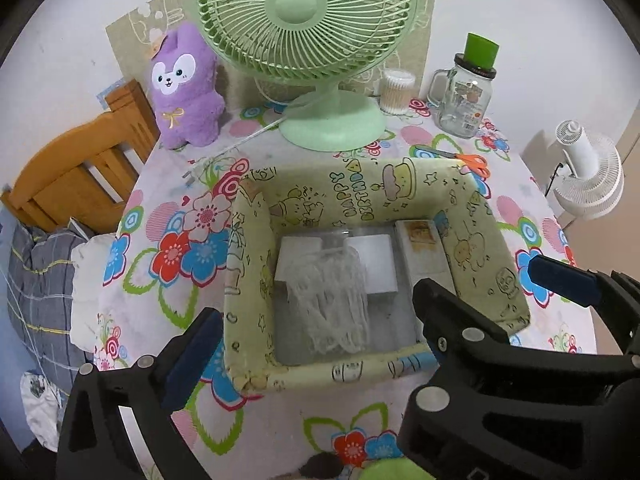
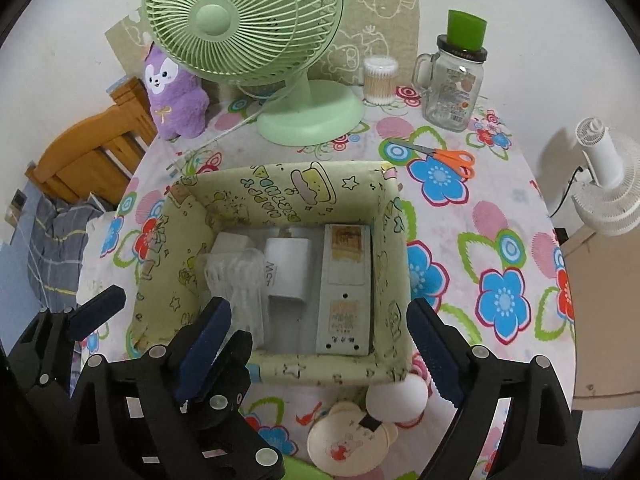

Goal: Organize rigid objects
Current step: 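Raise both tools out of the basket toward the remaining items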

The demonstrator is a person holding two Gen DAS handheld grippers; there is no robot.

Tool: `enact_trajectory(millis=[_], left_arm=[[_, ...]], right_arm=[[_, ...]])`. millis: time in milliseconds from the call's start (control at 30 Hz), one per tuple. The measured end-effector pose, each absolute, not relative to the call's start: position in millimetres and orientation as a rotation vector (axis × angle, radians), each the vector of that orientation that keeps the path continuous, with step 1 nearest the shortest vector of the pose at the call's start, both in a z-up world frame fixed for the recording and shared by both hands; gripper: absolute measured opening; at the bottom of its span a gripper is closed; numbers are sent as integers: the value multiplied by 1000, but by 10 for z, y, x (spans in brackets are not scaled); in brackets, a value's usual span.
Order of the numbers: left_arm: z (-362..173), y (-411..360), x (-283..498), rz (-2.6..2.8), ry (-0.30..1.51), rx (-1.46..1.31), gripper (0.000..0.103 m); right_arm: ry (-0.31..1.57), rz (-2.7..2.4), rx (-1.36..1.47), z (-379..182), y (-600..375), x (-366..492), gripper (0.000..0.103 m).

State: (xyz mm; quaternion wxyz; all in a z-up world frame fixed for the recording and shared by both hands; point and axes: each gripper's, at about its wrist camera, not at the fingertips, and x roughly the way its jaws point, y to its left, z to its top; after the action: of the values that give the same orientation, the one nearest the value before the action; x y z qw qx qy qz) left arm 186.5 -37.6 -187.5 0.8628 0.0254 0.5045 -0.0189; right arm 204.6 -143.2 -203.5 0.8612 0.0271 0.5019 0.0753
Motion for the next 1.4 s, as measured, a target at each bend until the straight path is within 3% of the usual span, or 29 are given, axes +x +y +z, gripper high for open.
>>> enact_trajectory(millis=[1400], left_arm=[[-1245, -542, 857, -117, 932, 139, 103]], right_arm=[[916, 134, 29, -1386, -1574, 903, 92]])
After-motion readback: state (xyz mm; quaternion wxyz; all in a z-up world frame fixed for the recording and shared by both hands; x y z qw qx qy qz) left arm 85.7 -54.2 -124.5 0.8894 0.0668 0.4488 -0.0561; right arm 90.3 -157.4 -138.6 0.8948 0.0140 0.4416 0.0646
